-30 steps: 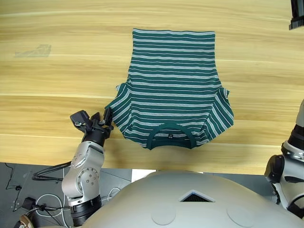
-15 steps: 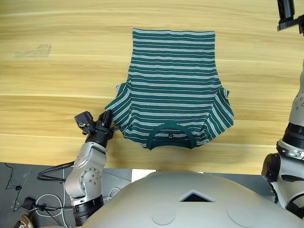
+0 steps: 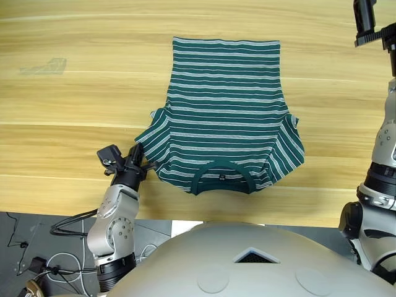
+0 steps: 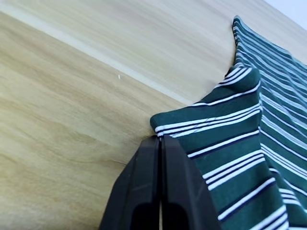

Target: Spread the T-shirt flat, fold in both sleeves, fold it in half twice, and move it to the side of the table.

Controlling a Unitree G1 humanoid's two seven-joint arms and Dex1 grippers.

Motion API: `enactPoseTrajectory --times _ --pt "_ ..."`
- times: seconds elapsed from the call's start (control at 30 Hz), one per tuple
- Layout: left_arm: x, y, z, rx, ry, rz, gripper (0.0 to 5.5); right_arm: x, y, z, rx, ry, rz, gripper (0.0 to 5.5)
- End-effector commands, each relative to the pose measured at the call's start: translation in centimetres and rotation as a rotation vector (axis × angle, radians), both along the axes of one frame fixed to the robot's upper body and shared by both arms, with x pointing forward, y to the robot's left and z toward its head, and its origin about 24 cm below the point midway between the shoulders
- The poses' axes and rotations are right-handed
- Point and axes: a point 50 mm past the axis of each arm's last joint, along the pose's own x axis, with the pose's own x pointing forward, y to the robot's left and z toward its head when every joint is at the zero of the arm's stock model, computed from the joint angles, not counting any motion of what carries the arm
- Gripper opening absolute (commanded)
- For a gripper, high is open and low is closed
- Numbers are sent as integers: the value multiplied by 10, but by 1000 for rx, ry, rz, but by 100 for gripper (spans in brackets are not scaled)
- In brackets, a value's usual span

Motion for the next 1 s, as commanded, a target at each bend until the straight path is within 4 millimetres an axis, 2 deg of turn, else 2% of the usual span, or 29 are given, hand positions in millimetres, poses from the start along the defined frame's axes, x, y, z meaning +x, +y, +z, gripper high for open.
enactPoseTrajectory --times 0.03,0.1,0.2,0.33,0.4,0.47,0.83,1.0 --pt "5 -8 20 129 -123 -101 3 0 2 -6 -3 14 8 540" --pt "5 -13 26 202 -173 -149 3 0 2 -6 -3 17 5 540" --pt "5 -19 24 244 -190 -212 3 0 2 -7 -3 19 3 540" --pt "0 -26 12 287 -129 -336 3 -1 2 -7 -4 21 4 540" --pt "-6 -35 1 394 -83 -485 3 -1 2 -7 -6 19 2 540" --pt "-7 -42 0 477 -103 -575 3 0 2 -7 -9 20 3 540" --pt "-4 -49 6 554 -190 -645 3 -1 4 -19 -17 49 2 540" --pt "-5 -58 20 533 -250 -710 3 -2 4 -23 -17 56 0 540"
